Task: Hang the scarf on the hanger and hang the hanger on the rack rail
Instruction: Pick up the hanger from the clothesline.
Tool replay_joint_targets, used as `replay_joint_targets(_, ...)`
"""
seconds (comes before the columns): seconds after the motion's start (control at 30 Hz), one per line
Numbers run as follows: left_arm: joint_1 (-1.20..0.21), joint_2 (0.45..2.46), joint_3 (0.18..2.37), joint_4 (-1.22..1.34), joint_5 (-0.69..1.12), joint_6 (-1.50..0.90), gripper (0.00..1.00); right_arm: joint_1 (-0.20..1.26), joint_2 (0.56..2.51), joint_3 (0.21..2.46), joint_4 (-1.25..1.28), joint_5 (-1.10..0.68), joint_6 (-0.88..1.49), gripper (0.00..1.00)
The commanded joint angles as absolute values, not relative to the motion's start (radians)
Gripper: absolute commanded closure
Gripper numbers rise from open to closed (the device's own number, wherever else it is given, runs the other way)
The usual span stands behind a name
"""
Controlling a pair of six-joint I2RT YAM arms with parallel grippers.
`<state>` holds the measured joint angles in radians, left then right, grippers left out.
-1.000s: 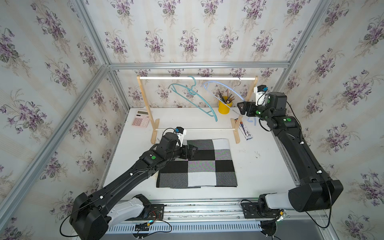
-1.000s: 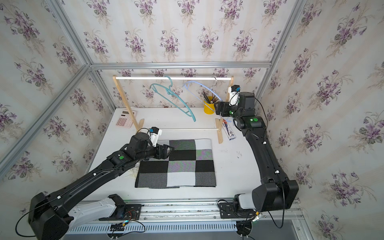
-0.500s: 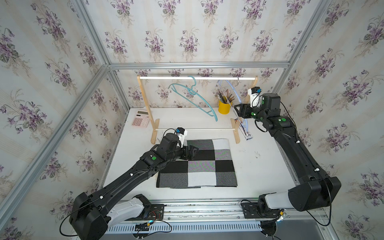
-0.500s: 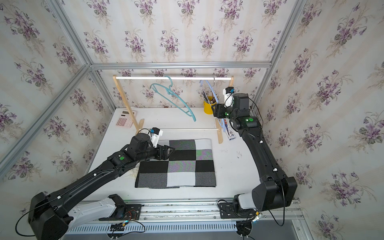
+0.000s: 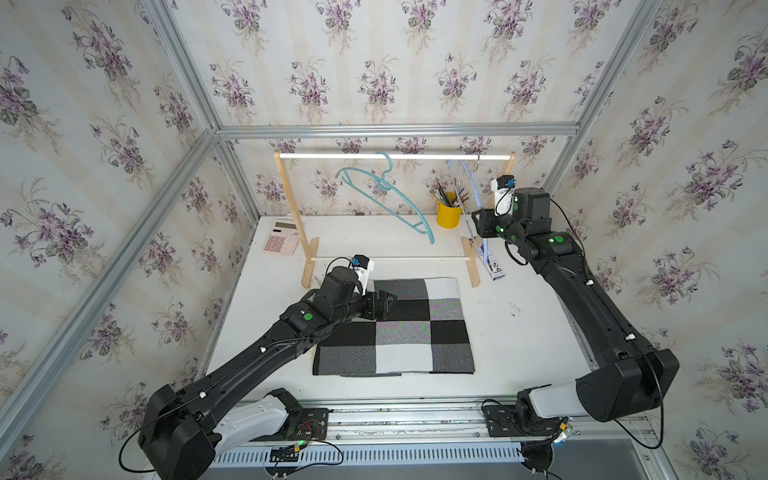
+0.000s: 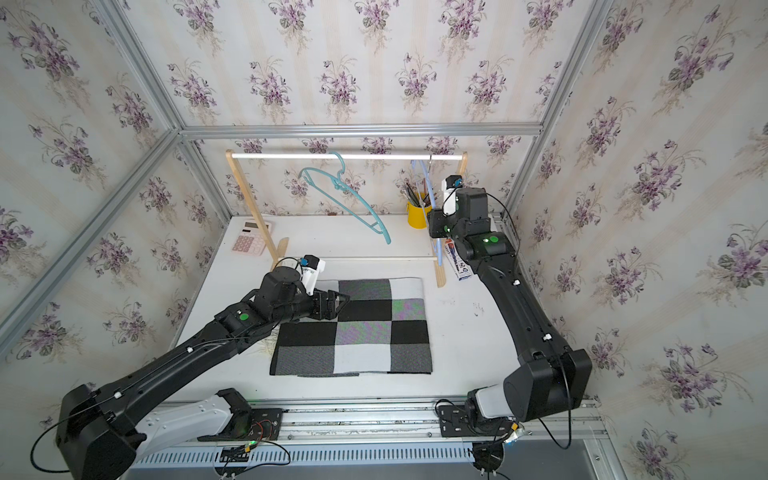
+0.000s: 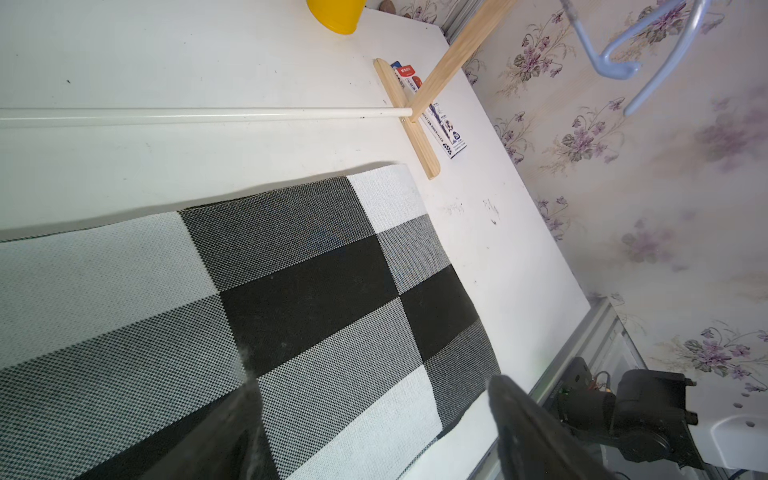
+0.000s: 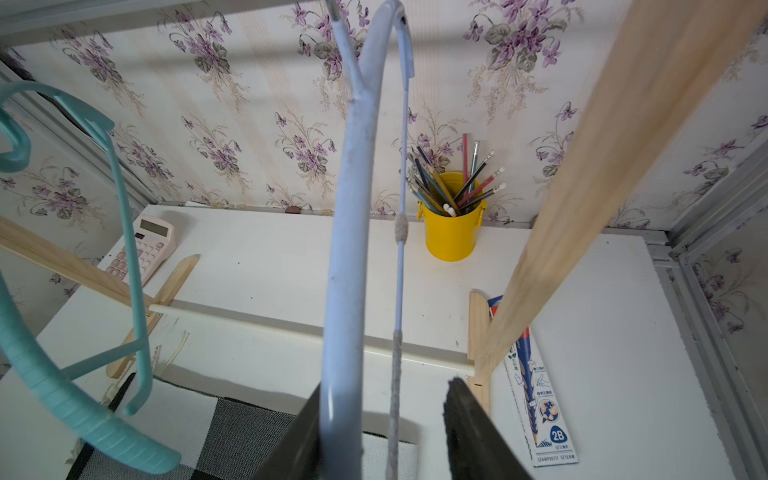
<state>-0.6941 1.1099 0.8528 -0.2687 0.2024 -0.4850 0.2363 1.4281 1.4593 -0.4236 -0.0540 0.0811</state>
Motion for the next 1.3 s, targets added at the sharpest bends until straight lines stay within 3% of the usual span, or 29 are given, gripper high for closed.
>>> replay_joint_targets(0.0,-0.695,1.110,0.852,-0.250,0.193,-0.482,0.13,0.242,1.431,1.471,-0.427,0.033,0.071,0.53)
replay_joint_targets(0.2,-0.696,1.110,0.849,-0.246,0.189,-0.485,0.13,0.250,1.444,1.480,-0.430,0.061,0.069,0.65)
replay_joint_targets(0.5,-0.696,1.100,0.844,-0.251,0.186,-0.487,0.13,0.275,1.443,1.495,-0.437,0.064,0.062,0.99)
replay_joint_targets(1.03,-0.698,1.057,0.858,-0.299,0.136,-0.486,0.14,0.355,1.368,1.535,-0.440,0.146,0.039,1.00)
replay_joint_targets(1.27,-0.697,1.061,0.894,-0.370,0.093,-0.502,0.15,0.393,1.233,1.362,-0.539,0.249,0.143,1.00)
